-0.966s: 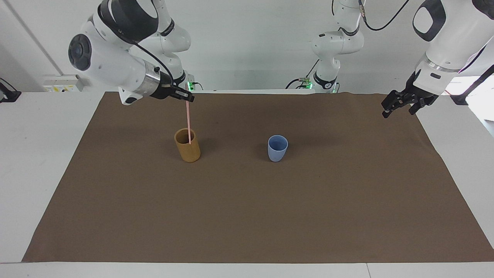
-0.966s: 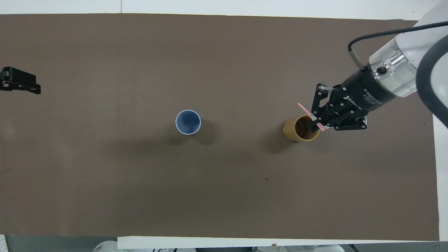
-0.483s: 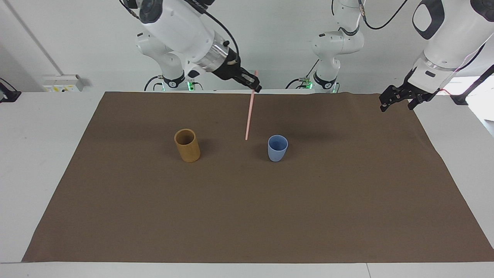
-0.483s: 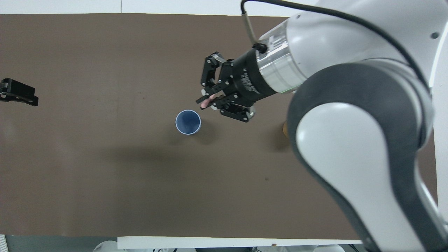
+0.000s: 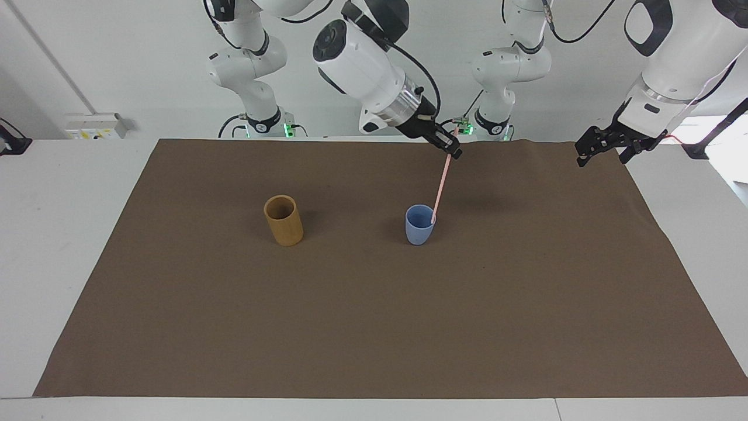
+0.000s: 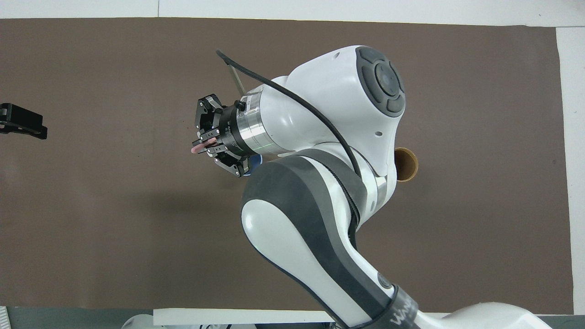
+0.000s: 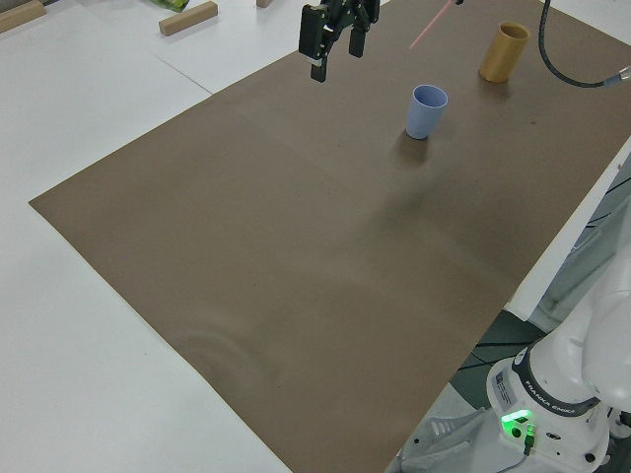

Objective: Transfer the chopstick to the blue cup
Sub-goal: 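Carry the pink stick over the blue cup with the right gripper and lower it, then release the stick into the blue cup and return the right gripper to rest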

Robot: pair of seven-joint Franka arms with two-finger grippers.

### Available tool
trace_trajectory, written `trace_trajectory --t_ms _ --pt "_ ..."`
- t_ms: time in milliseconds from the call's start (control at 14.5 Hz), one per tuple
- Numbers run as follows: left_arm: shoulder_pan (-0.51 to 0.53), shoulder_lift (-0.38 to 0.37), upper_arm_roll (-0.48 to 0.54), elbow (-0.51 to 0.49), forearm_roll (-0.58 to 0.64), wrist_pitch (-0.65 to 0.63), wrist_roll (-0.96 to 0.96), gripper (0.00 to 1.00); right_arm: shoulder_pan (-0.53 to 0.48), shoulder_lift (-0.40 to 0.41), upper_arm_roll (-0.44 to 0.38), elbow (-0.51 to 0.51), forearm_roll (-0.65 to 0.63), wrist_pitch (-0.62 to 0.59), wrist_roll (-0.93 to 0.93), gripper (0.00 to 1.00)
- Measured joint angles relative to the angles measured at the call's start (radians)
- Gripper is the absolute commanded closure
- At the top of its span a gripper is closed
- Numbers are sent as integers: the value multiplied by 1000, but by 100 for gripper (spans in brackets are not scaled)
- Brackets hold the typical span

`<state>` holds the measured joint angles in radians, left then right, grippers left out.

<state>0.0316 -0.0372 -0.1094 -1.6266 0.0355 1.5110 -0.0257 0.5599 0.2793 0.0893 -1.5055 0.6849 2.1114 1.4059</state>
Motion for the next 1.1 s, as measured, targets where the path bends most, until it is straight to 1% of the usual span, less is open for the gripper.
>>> trace_trajectory --t_ms 276,483,690,828,966,1034,1103 --pt "0 0 2 0 1 0 0 0 12 -13 0 -35 9 6 2 100" --pt "0 0 2 0 1 0 0 0 21 -45 0 -122 85 66 3 100" --pt "0 0 2 0 1 0 0 0 21 -75 0 -197 99 76 3 100" --pt "0 0 2 0 1 0 0 0 28 -94 1 -248 114 113 3 100" --pt "0 0 2 0 1 0 0 0 39 -107 1 -285 128 150 3 87" --pt "0 0 2 0 1 0 0 0 39 -111 1 -294 130 155 3 72" --pt "0 0 2 0 1 0 0 0 39 -114 1 -300 131 163 3 47"
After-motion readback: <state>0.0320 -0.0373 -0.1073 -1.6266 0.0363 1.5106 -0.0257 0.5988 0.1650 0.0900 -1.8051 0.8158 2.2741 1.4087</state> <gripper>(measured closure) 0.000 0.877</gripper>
